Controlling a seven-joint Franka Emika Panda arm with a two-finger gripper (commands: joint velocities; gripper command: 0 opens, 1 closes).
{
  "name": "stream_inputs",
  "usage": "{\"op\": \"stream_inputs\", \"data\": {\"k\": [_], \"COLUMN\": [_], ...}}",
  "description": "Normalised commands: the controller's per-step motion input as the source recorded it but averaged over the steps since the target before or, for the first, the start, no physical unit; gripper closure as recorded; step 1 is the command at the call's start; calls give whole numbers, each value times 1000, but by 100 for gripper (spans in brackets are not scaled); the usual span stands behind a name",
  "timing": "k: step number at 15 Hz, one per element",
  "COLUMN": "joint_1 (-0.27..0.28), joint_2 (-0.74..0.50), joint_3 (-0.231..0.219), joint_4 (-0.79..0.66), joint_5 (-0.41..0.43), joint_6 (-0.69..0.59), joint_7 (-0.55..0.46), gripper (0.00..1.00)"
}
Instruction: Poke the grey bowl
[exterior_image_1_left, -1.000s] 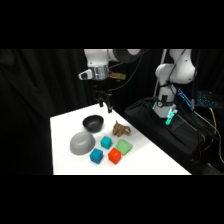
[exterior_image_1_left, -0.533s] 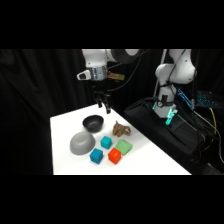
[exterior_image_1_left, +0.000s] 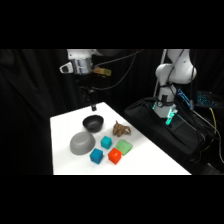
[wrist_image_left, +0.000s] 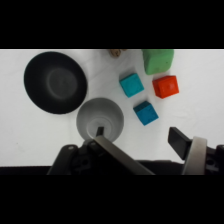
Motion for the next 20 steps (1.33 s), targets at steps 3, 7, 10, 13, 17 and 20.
{"op": "stream_inputs", "data": {"k": [3,7,10,13,17,20], "joint_1": [-79,-71,-62,-65,-67,-67], "joint_2": [410,348,284,289,334,338], "joint_3": [-32,0,53,77,67,47], "joint_4": [682,576,373,309,305,306], "joint_5": [103,159,195,170,117,66], "joint_6": [-259,-184,13,90,135,165], "joint_7": [-11,-36,-109,-142,-124,-66], "gripper": [51,100,99,99,100,100]}}
